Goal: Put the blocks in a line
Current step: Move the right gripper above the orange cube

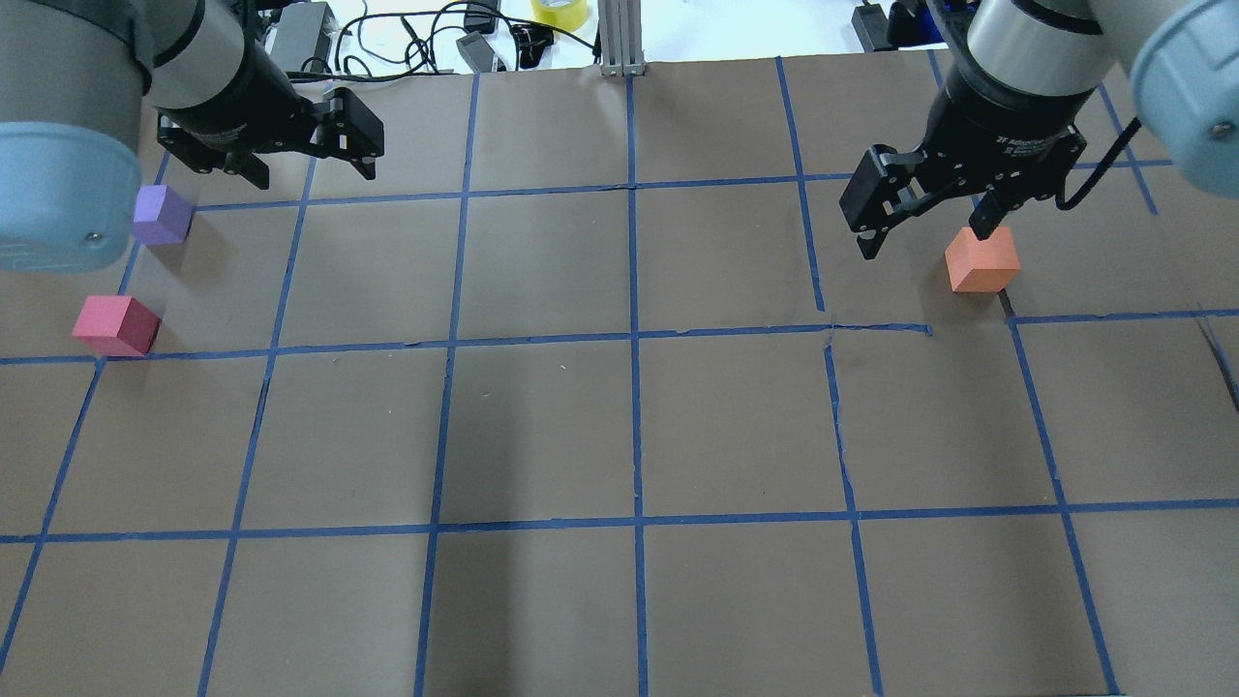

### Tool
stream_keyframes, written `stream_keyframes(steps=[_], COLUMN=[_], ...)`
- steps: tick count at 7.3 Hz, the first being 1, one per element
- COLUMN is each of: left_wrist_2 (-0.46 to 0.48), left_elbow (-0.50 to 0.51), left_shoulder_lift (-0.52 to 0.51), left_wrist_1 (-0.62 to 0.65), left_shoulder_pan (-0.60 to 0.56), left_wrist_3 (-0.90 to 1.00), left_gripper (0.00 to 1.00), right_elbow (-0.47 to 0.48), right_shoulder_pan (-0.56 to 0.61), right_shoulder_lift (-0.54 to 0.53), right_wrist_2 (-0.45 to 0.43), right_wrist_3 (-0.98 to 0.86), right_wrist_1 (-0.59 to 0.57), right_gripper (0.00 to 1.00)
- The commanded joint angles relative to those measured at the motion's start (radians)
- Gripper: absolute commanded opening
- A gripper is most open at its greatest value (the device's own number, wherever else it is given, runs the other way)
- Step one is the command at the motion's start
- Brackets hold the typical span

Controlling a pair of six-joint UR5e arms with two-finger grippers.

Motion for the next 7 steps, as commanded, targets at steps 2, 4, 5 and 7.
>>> stream_keyframes(steps=[2, 4, 5, 7], left_wrist_2=[-0.022, -0.019, -0.019, -0.005], left_elbow=[0.006, 0.011, 0.02, 0.005], left_shoulder_lift=[0.063, 0.063, 0.075, 0.112], left_wrist_1=[-0.109, -0.127, -0.13, -0.199], left_shoulder_pan=[0.004, -0.007, 0.001, -0.002], left_wrist_3=[0.003, 0.017, 0.017, 0.067], left_gripper=[1.0, 1.0, 1.0, 1.0], right_elbow=[0.001, 0.001, 0.001, 0.001], right_shoulder_pan=[0.0, 0.0, -0.001, -0.011], right_shoulder_lift=[-0.001, -0.001, -0.001, 0.01], right_wrist_2=[0.001, 0.001, 0.001, 0.001], right_wrist_3=[0.0, 0.0, 0.0, -0.01], right_wrist_1=[0.0, 0.0, 0.0, -0.007], right_gripper=[1.0, 1.0, 1.0, 1.0])
